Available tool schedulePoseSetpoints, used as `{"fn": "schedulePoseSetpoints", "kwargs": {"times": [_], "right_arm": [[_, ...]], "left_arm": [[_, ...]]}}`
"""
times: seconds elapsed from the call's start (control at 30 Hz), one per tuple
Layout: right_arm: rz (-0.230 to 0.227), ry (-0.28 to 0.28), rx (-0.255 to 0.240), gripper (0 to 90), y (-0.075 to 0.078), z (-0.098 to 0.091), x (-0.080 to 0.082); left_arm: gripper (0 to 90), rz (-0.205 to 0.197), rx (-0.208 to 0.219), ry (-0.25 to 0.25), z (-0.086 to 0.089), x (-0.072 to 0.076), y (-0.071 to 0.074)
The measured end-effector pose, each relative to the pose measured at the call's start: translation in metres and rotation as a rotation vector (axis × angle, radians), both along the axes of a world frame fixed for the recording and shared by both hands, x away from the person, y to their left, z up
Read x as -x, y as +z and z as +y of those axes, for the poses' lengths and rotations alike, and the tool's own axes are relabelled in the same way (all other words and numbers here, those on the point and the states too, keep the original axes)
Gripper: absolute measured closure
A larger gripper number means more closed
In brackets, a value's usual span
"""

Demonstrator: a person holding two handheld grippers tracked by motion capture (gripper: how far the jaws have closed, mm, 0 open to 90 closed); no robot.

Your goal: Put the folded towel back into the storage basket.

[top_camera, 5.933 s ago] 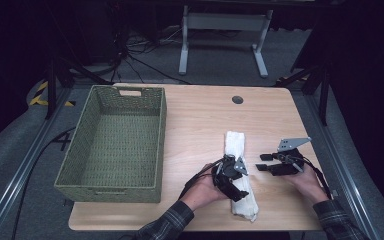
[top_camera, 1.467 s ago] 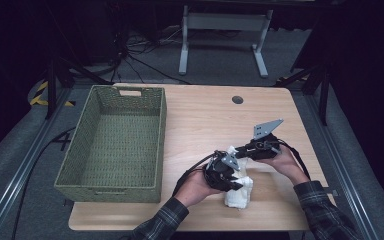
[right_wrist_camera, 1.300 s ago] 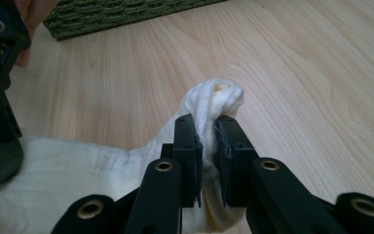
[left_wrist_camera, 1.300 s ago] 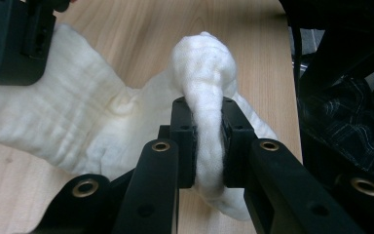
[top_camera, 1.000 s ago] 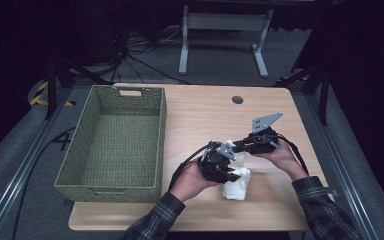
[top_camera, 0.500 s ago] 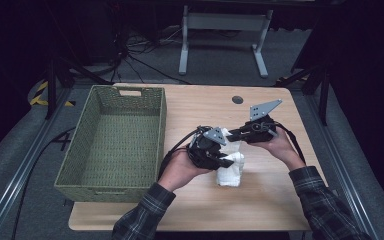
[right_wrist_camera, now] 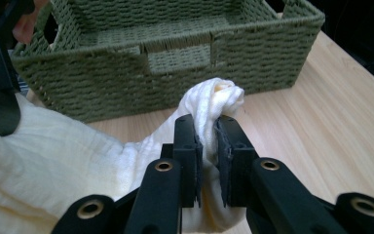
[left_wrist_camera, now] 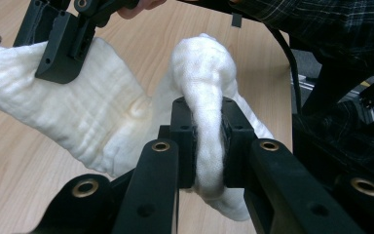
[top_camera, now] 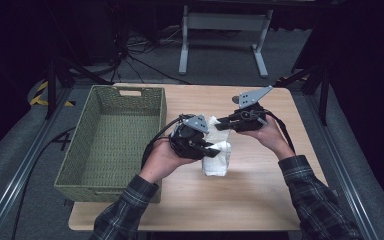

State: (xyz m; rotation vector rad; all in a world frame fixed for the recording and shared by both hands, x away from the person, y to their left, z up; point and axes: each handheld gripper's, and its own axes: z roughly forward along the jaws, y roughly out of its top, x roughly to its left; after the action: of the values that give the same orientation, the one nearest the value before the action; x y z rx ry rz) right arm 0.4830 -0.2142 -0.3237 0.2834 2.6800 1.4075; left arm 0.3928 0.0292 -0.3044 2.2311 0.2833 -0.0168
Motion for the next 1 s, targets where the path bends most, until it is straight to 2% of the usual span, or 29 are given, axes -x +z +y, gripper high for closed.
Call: {"fn": "schedulePoseSetpoints", "kwargs": {"times": [0.2,0.33,0.37,0.53,0.67,0.7,0.73,0.77,0.83,0.87,1.0], "right_arm": [[-0.018,0.011,-0.017,80.5,0.010,0.023,-0.007],[-0.024,0.021,-0.011,80.5,0.015,0.040,-0.010],[-0.024,0.021,-0.011,80.5,0.015,0.040,-0.010],[-0.039,0.042,-0.009,80.5,0.022,0.067,-0.015],[-0.044,0.054,-0.012,80.5,0.025,0.086,-0.017],[-0.045,0.056,-0.014,80.4,0.026,0.090,-0.018],[-0.046,0.058,-0.010,80.5,0.026,0.096,-0.019],[-0.046,0.058,-0.010,80.5,0.026,0.096,-0.019],[-0.048,0.065,-0.014,80.4,0.025,0.108,-0.021],[-0.048,0.065,-0.014,80.4,0.025,0.108,-0.021],[-0.050,0.076,-0.010,80.5,0.024,0.130,-0.024]], "left_arm": [[80.0,-0.021,0.008,0.015,0.029,-0.004,0.011],[79.9,-0.032,0.009,0.033,0.047,-0.003,0.014],[80.0,-0.032,0.009,0.033,0.047,-0.003,0.014],[79.9,-0.046,0.015,0.073,0.077,0.000,0.019],[79.9,-0.053,0.020,0.101,0.097,0.002,0.020],[79.9,-0.053,0.020,0.101,0.097,0.002,0.020],[80.0,-0.055,0.023,0.115,0.108,0.003,0.020],[80.0,-0.055,0.023,0.115,0.108,0.003,0.020],[79.9,-0.057,0.036,0.140,0.121,0.005,0.019],[80.0,-0.057,0.036,0.140,0.121,0.005,0.019],[79.9,-0.056,0.041,0.171,0.139,0.008,0.017]]}}
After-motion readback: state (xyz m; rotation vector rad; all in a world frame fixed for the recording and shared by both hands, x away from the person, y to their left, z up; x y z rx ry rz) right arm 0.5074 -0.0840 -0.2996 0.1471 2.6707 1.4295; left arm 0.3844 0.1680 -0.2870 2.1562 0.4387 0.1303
